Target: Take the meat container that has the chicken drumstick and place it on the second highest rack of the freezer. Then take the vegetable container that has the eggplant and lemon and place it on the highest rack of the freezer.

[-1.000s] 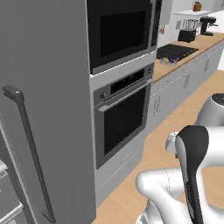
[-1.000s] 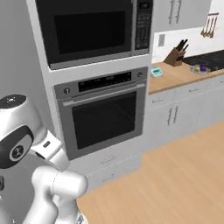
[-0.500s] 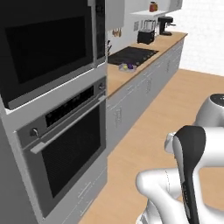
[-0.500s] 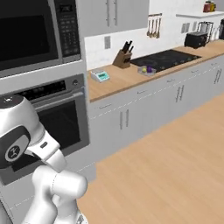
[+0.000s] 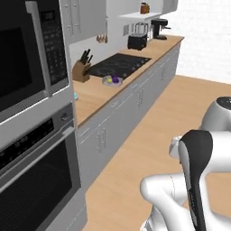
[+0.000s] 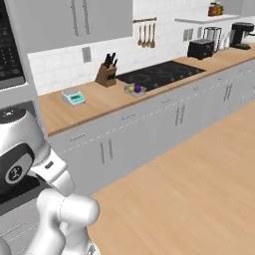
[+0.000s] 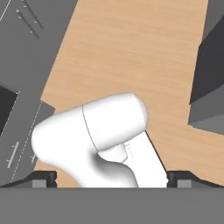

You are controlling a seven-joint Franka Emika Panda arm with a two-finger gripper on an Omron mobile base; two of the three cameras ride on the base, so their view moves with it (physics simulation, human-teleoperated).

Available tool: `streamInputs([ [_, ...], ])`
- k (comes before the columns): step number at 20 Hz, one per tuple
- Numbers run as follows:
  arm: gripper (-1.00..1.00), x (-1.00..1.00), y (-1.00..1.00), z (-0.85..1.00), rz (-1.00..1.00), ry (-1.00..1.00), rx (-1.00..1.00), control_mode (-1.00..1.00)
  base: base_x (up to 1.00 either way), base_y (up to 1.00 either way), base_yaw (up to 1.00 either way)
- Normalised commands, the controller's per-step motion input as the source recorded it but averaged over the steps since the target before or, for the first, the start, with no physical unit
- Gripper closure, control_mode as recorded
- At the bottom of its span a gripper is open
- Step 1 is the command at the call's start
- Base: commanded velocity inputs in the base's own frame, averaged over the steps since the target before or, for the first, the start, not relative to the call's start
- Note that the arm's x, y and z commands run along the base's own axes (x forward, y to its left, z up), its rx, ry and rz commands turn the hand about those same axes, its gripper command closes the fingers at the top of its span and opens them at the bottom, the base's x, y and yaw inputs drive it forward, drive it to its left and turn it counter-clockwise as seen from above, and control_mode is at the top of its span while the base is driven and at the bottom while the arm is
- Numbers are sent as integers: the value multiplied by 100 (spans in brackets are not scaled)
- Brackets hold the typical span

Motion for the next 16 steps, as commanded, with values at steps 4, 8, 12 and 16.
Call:
streamInputs([
  [4,-100,0,0,0,0,0,0,100,100,-4,17],
  [8,-100,0,0,0,0,0,0,100,100,-4,44],
  [12,-100,0,0,0,0,0,0,100,100,-22,52],
  [16,-100,0,0,0,0,0,0,100,100,-34,48],
])
